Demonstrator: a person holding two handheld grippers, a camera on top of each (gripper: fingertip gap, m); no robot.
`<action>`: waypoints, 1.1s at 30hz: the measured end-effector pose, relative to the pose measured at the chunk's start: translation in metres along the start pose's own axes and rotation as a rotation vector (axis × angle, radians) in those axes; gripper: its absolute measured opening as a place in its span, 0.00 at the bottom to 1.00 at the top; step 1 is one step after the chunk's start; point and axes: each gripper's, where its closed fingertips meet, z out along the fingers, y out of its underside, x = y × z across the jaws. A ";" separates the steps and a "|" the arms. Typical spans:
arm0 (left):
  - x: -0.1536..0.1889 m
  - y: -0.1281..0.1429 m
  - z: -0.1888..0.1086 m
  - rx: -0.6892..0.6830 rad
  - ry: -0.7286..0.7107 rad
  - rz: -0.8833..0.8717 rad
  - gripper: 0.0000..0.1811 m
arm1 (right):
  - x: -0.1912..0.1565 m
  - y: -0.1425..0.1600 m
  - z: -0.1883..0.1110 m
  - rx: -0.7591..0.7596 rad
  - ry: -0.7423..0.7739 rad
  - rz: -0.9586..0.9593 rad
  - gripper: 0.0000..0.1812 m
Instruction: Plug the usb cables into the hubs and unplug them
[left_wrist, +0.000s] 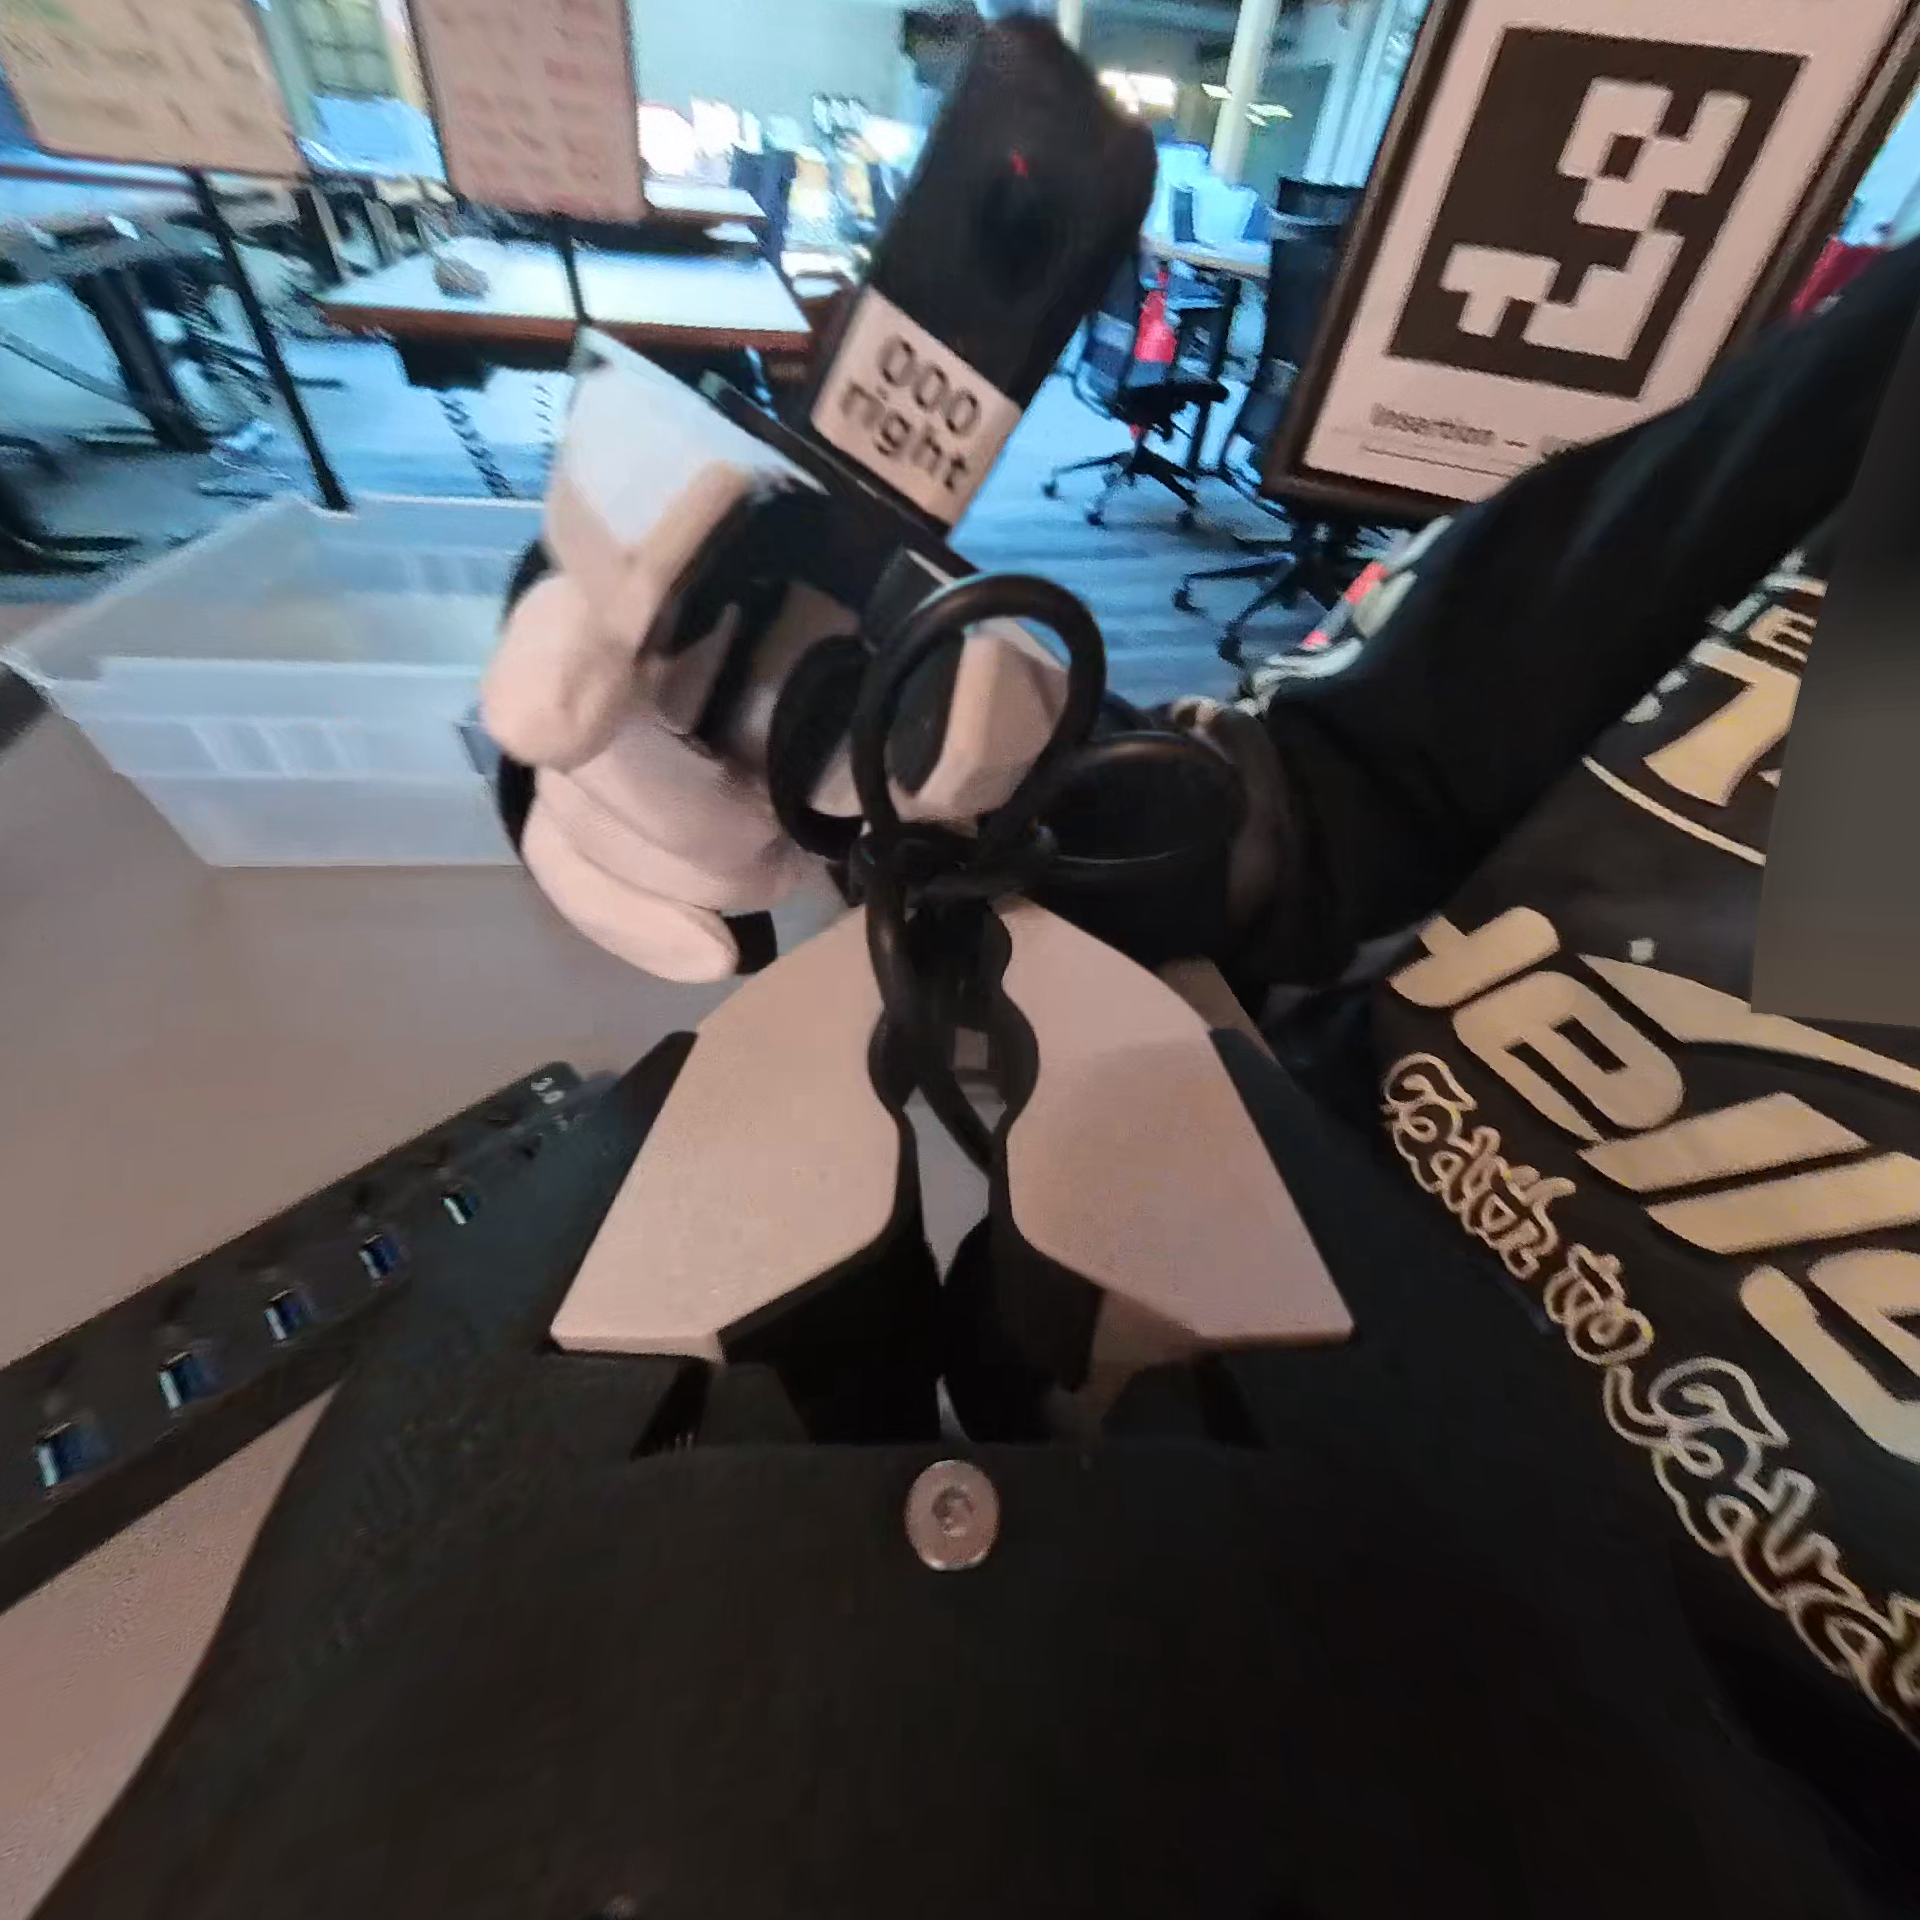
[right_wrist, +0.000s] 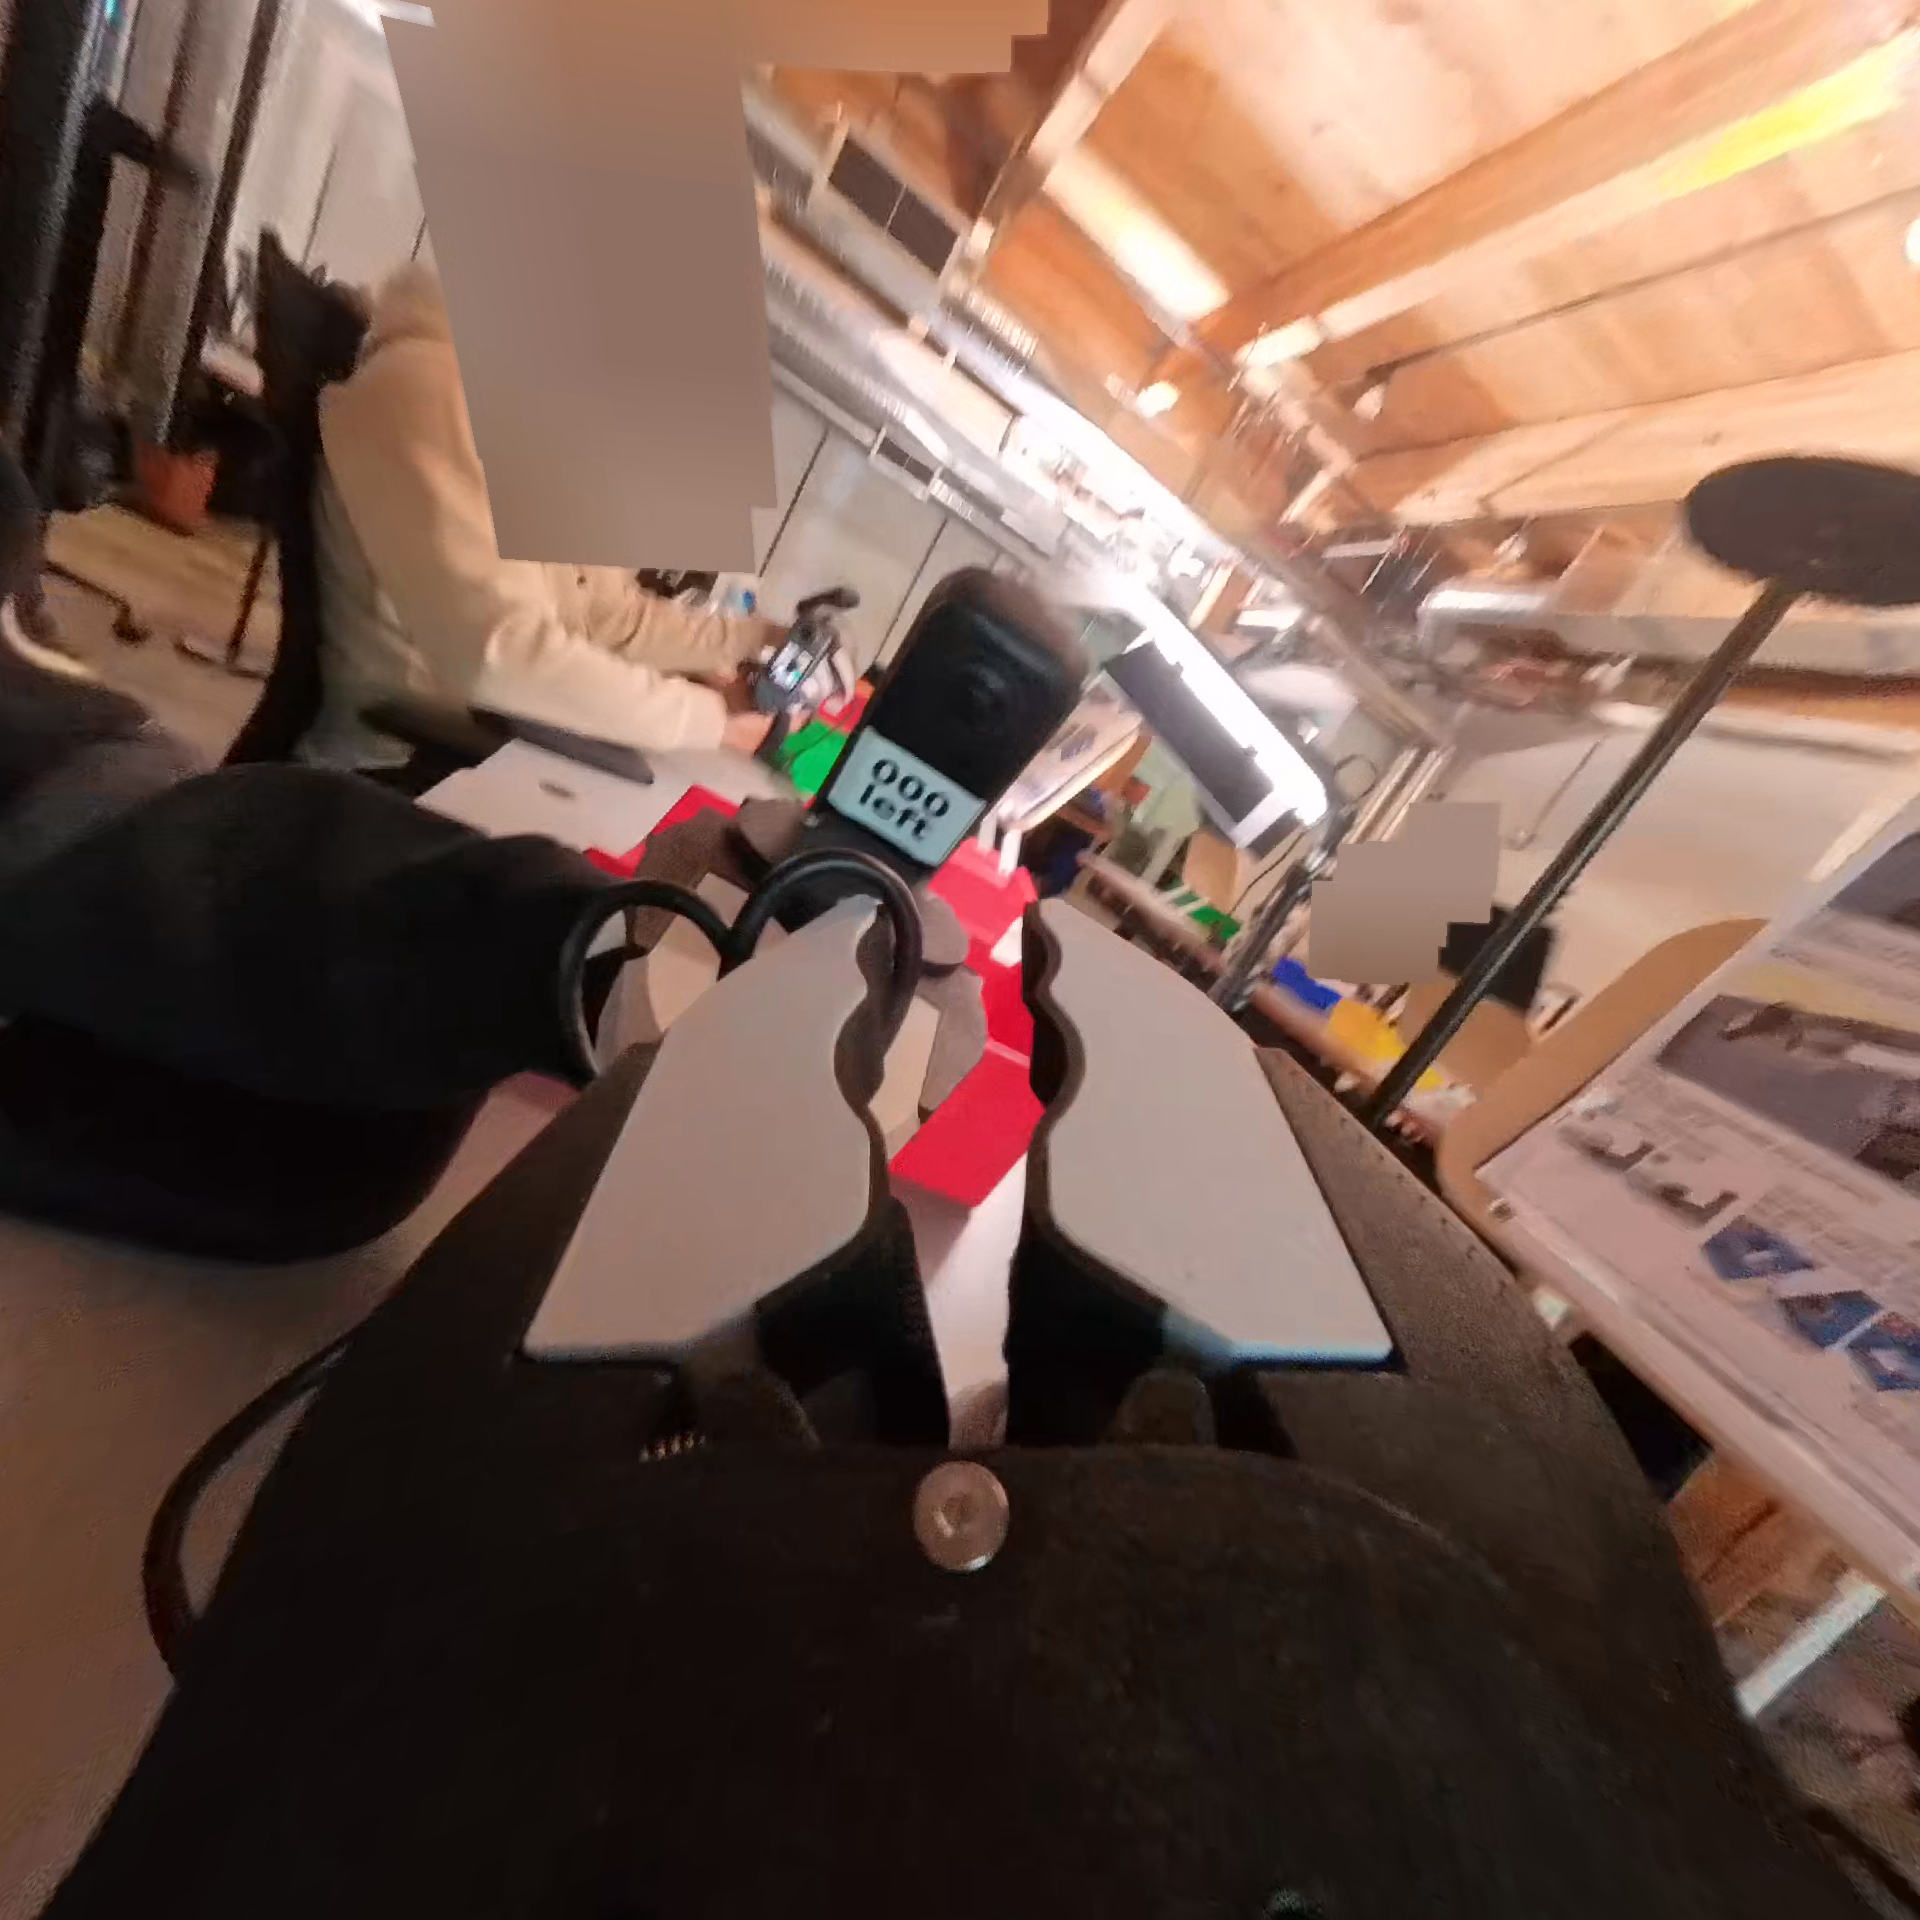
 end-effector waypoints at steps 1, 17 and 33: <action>0.004 0.003 0.001 -0.025 0.019 0.009 0.03 | -0.004 0.004 0.002 -0.034 -0.039 0.050 0.14; 0.013 0.038 0.001 -0.247 0.099 -0.241 0.03 | -0.003 0.037 0.009 -0.409 0.037 -0.199 0.34; -0.043 0.013 -0.036 -0.086 -0.299 -0.133 0.18 | 0.058 0.038 -0.040 -0.225 0.162 0.592 0.02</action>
